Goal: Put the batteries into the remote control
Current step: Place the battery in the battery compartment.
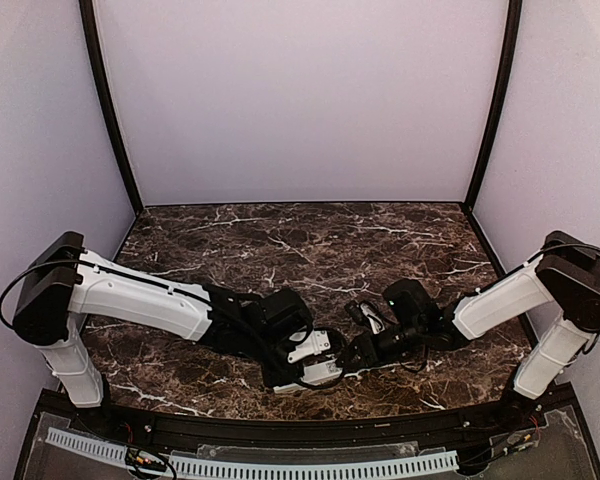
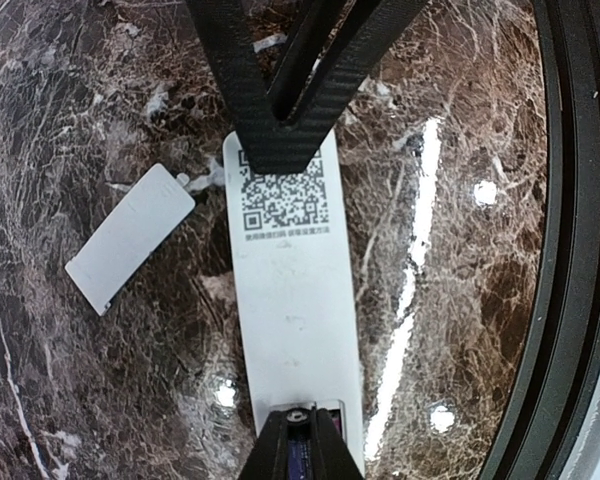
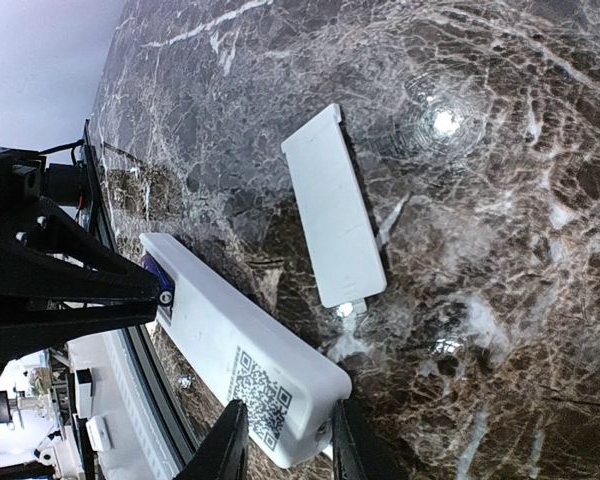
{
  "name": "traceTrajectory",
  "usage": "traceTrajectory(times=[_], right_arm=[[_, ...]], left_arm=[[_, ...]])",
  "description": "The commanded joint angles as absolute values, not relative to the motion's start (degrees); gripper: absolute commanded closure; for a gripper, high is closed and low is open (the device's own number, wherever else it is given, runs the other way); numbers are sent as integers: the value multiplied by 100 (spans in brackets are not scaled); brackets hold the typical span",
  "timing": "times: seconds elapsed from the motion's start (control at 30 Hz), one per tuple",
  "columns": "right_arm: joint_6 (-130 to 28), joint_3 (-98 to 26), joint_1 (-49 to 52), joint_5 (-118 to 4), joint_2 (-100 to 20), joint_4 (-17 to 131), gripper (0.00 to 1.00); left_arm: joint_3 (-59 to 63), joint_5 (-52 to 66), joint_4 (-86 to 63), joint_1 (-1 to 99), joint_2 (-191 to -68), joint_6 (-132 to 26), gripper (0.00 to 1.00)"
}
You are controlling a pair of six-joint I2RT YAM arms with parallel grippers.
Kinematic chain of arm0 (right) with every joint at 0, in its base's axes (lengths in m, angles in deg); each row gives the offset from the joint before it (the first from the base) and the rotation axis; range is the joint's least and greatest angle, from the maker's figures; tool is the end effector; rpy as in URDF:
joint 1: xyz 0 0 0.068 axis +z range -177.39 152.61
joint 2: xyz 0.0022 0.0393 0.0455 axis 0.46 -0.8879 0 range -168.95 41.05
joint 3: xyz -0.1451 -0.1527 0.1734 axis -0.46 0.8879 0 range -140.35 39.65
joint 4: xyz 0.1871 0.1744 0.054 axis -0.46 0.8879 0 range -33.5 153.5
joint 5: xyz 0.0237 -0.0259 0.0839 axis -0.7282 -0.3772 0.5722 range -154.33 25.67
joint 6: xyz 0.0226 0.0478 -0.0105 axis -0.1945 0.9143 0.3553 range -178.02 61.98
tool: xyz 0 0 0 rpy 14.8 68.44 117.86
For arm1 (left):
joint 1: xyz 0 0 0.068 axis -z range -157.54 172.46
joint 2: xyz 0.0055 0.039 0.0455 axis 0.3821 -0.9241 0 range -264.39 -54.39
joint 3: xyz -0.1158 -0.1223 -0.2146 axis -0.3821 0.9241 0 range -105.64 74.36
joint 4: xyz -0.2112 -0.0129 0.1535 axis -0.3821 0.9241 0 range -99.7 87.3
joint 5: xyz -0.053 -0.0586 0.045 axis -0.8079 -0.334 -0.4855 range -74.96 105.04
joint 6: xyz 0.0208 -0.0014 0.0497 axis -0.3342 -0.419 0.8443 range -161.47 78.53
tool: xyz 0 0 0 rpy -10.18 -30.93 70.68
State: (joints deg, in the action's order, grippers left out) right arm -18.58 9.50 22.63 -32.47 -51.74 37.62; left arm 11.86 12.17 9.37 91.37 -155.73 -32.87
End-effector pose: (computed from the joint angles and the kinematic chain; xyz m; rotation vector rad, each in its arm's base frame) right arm 0.1618 0.2220 0.1151 -0.5613 2.5880 1.3226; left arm 0.1274 -0.3352 0.1726 1.6723 2.0528 -0.4397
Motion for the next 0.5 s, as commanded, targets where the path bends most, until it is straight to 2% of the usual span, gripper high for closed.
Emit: traceTrajectory(times=[0.0, 0.13, 0.47], right_arm=[[-1898, 976, 2357, -3268, -5238, 3637, 72], [-1886, 972, 2359, -3269, -5236, 3638, 72], [-1893, 968, 2358, -3255, -5237, 3623, 72]], left_arm=[[1195, 1300, 1215, 9168, -15290, -3270, 89], [1142, 1379, 1264, 9168, -15192, -3254, 85], [1268, 1403, 1583, 9168, -15004, -3208, 84]])
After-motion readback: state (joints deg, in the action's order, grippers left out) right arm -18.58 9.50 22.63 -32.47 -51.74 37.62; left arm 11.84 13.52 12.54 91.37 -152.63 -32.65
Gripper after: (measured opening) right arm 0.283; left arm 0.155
